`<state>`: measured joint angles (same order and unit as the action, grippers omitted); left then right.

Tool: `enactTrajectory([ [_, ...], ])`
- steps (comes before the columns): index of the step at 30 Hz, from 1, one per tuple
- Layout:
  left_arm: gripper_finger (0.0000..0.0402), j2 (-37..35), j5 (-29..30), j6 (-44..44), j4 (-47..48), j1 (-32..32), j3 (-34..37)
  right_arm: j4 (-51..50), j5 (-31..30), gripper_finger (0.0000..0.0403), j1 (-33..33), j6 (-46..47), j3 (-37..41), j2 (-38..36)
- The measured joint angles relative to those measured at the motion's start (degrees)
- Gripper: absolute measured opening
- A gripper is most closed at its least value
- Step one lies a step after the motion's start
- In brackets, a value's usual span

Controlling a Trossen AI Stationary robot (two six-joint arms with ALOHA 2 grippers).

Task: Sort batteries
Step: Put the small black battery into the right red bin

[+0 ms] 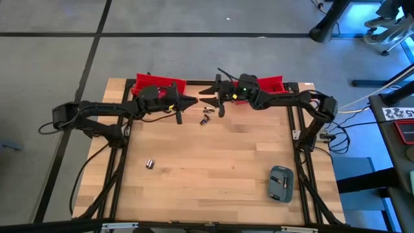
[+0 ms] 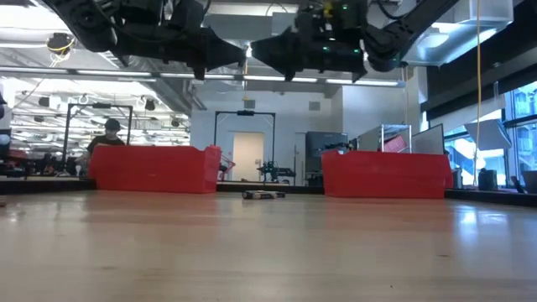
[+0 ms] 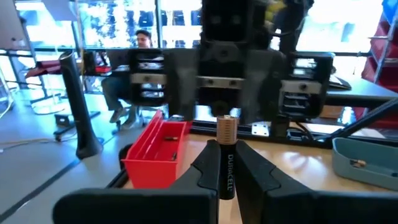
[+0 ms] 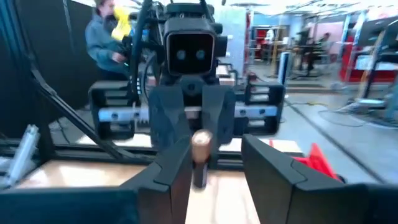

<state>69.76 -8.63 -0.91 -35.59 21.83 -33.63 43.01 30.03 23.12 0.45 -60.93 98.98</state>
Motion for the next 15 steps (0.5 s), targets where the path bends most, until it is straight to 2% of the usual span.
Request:
enactTrajectory([
  [4, 0.0018, 0.01, -0.01, -1.05, 0.09, -0.76, 0.0, -2.02, 2.31, 0.0139, -0.25, 2.1, -4.64, 3.19],
  [9, 0.0017, 0.1, -0.01, -1.57, 0.58, -1.23, 0.07, -6.62, 8.4, 0.013, -0.22, 1.93, -8.07, 5.11],
  [12, 0.0021, 0.1, 0.0, -1.6, 0.99, -1.23, 0.08, -7.83, 8.64, 0.0101, -0.22, 0.72, -8.13, 5.13],
  [15, 0.0032, 0.12, 0.22, -1.2, 1.05, -1.1, 0.11, -8.16, 8.69, 0.005, -0.17, 0.49, -8.13, 5.13],
])
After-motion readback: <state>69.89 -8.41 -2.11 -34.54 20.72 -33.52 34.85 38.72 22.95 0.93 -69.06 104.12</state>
